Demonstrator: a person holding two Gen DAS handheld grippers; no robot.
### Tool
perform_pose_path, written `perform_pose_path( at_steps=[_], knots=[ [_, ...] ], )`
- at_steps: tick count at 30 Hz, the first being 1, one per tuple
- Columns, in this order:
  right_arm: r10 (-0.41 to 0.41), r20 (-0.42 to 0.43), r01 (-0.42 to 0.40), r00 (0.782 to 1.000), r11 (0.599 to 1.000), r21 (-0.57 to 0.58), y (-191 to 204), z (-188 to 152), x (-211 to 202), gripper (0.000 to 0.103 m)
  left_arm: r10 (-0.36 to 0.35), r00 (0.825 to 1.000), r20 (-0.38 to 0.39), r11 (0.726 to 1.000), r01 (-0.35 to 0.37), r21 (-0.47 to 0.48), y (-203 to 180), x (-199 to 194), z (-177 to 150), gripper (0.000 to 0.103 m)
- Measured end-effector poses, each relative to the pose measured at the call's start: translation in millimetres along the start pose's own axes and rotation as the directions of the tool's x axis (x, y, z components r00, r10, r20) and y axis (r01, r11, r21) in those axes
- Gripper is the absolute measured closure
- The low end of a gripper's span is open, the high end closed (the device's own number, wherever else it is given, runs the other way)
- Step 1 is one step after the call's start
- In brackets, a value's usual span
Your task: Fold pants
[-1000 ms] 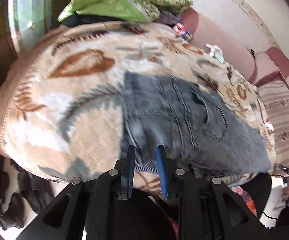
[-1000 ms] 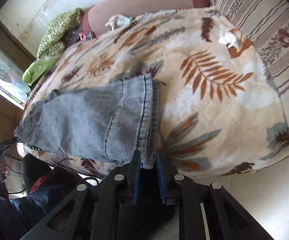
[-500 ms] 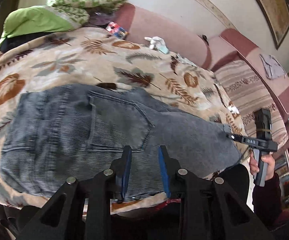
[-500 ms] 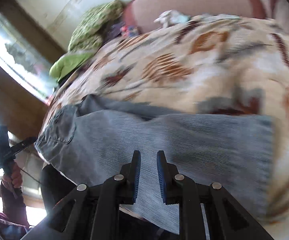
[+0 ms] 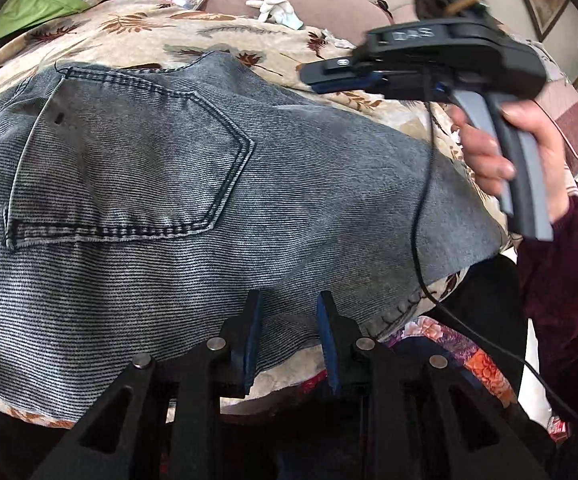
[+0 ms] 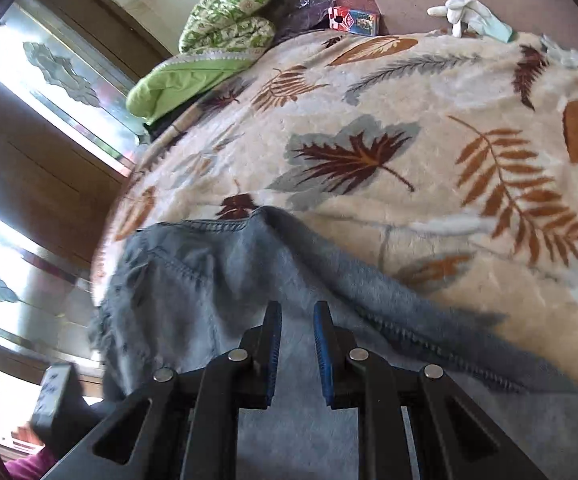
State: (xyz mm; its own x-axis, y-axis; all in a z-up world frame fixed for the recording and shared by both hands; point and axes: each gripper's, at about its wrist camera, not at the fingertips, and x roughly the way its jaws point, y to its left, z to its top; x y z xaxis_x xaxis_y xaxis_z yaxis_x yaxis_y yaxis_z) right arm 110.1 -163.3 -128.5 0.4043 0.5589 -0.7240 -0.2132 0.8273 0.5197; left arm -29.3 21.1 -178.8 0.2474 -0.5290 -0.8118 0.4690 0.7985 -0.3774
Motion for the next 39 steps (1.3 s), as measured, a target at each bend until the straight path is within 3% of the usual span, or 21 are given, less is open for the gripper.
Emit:
perform_pose_path(
  at_steps=[3, 10, 12, 13, 14, 18, 22, 24, 25, 31, 34, 39],
  knots=[
    [-0.015, -0.021, 0.015, 1.000, 0.999, -0.037, 0.5, 5.4, 14.9, 0.084, -0.012, 1.000, 0.004, 1.000, 0.012, 0.009, 2.0, -3.2, -3.8, 0.075],
    [-0.029, -0.052, 0.029, 0.998, 1.000, -0.002, -20.7, 4.9, 29.3, 0.080, -0.034, 0.999, 0.017, 0.999, 0.034, 0.014, -0.4, -1.6, -1.9, 0.075],
    [-0.016, -0.055, 0.015, 0.998, 1.000, -0.003, -22.7, 4.3, 31.1, 0.067, -0.034, 0.999, 0.020, 0.999, 0.034, 0.018, -2.0, -0.8, -1.1, 0.075],
    [-0.009, -0.057, 0.009, 0.998, 1.000, 0.004, -23.9, 4.5, 32.4, 0.048, -0.035, 0.999, 0.021, 0.999, 0.035, 0.018, 3.1, -3.9, -2.2, 0.075],
    [0.003, -0.057, -0.003, 0.998, 1.000, 0.015, -24.9, 4.6, 33.6, 0.037, -0.035, 0.999, 0.022, 0.999, 0.035, 0.017, 2.6, -3.6, -2.3, 0.075],
    [0.047, -0.055, -0.046, 0.997, 0.998, 0.034, -26.2, 3.3, 37.3, 0.037, -0.036, 0.999, 0.020, 0.999, 0.036, 0.010, 3.2, -2.7, -3.2, 0.075],
    [0.037, -0.078, -0.037, 0.996, 0.999, -0.006, -17.9, 3.6, 42.6, 0.045, -0.032, 0.999, 0.016, 0.999, 0.032, 0.006, 2.9, -1.4, -1.9, 0.075],
    [0.017, -0.096, -0.021, 0.995, 0.999, -0.037, -12.1, 6.0, 45.7, 0.055, -0.033, 0.999, 0.015, 0.999, 0.032, 0.004, 3.5, -1.1, -1.4, 0.075],
    [-0.001, -0.103, -0.006, 0.995, 0.998, -0.066, -8.4, 6.4, 47.3, 0.070, -0.033, 0.999, 0.014, 0.999, 0.033, 0.003, 3.9, -0.8, -1.0, 0.075],
    [-0.155, -0.129, 0.128, 0.979, 0.971, -0.200, 12.2, 8.9, 54.0, 0.097, -0.041, 0.999, 0.008, 0.999, 0.041, -0.008, 7.9, -1.3, 2.3, 0.075],
    [-0.262, -0.080, 0.236, 0.962, 0.941, -0.244, 20.2, 12.5, 55.3, 0.098, -0.039, 0.999, 0.005, 0.999, 0.039, -0.021, 9.0, -3.2, 3.5, 0.075],
    [-0.307, -0.075, 0.284, 0.949, 0.932, -0.225, 13.9, 19.5, 70.7, 0.099, -0.006, 1.000, 0.008, 1.000, 0.007, -0.022, 6.9, -11.2, 1.4, 0.075]
  ],
)
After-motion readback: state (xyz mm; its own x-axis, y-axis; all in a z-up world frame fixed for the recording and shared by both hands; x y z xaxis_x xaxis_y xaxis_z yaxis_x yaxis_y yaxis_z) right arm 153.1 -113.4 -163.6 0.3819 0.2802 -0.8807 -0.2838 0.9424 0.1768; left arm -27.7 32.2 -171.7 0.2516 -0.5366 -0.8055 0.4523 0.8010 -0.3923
